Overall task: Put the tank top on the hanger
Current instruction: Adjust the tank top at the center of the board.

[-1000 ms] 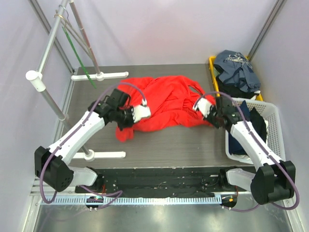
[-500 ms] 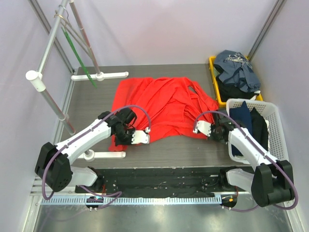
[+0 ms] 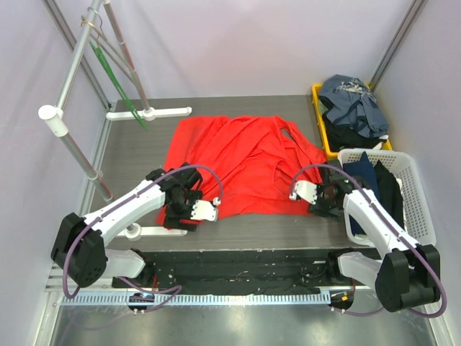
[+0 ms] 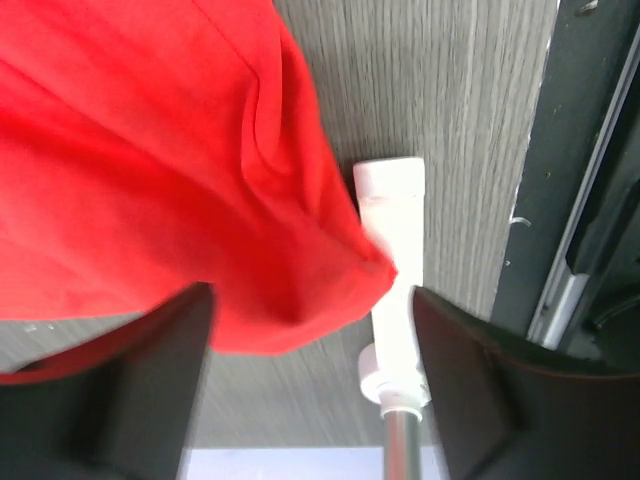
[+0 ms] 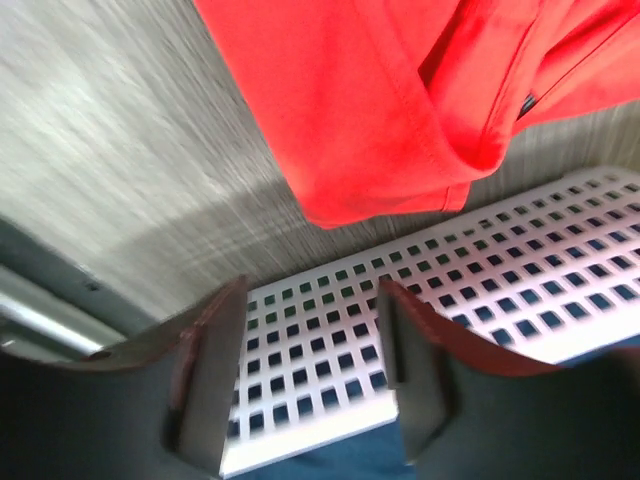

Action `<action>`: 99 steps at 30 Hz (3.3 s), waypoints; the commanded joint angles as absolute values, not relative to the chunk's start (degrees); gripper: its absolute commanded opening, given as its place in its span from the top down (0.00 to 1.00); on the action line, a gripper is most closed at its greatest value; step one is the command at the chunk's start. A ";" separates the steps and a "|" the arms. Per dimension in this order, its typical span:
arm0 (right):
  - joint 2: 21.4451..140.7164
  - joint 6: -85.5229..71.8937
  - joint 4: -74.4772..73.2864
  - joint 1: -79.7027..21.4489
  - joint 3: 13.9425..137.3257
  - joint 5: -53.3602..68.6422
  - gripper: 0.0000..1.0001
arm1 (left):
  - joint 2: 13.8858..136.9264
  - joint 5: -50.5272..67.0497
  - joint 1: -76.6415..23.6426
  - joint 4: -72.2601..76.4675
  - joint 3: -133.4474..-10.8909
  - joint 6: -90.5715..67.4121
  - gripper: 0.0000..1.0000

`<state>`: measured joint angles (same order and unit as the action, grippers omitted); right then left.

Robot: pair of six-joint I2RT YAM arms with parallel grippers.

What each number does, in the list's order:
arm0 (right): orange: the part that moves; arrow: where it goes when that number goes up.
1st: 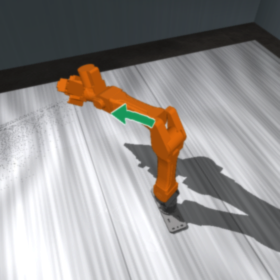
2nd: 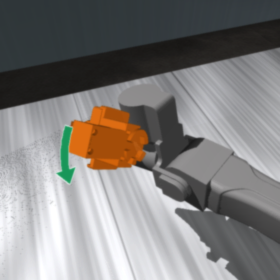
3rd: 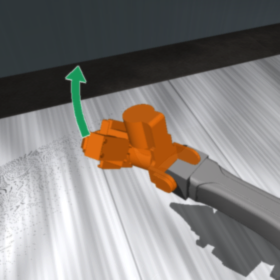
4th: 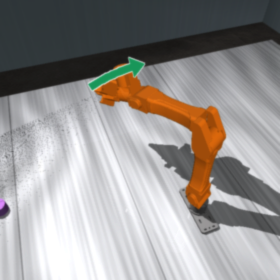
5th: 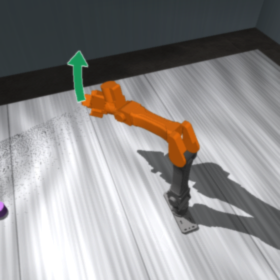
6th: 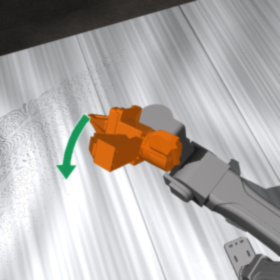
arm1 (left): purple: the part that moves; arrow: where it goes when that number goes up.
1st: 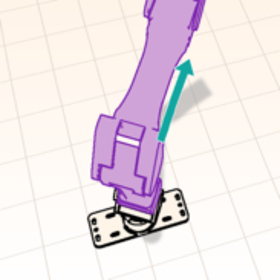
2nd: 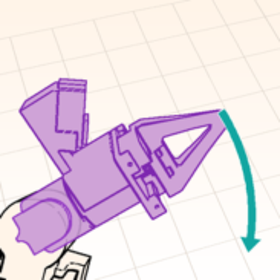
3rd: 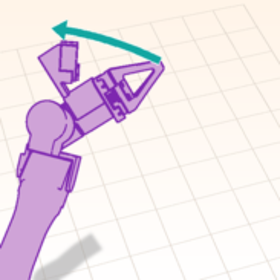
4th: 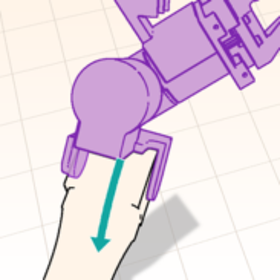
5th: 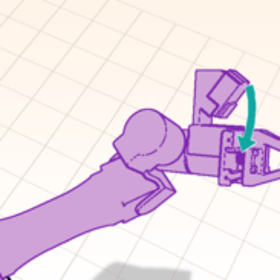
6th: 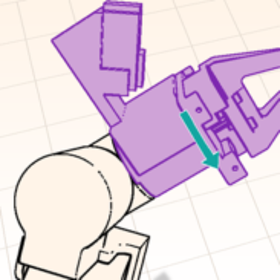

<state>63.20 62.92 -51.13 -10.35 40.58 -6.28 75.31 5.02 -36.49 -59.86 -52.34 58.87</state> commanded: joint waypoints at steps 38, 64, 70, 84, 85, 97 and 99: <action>95.89 28.39 -25.13 -25.31 59.68 19.07 0.53 | 87.71 17.49 -36.74 -38.67 -60.38 43.95 0.00; 93.70 33.39 -33.38 -25.93 61.34 16.44 0.95 | 85.52 16.61 -36.74 -37.88 -57.13 43.59 0.00; 85.62 38.31 -44.01 -25.93 62.41 16.87 0.96 | 85.25 15.73 -36.74 -38.32 -56.95 44.30 0.00; 74.89 46.49 -57.12 -30.23 49.49 7.66 0.99 | 84.99 15.82 -36.74 -43.76 -60.64 46.58 0.00; 74.71 46.67 -57.56 -30.50 48.87 6.86 0.99 | 84.90 15.73 -36.74 -44.03 -61.08 46.67 0.00; 74.70 45.53 -57.31 -30.15 58.52 10.90 0.38 | 84.73 11.78 -36.65 -44.04 -64.51 46.85 0.00; 75.93 43.26 -53.12 -28.93 63.25 10.37 0.37 | 84.20 9.59 -36.56 -42.89 -64.86 46.15 0.00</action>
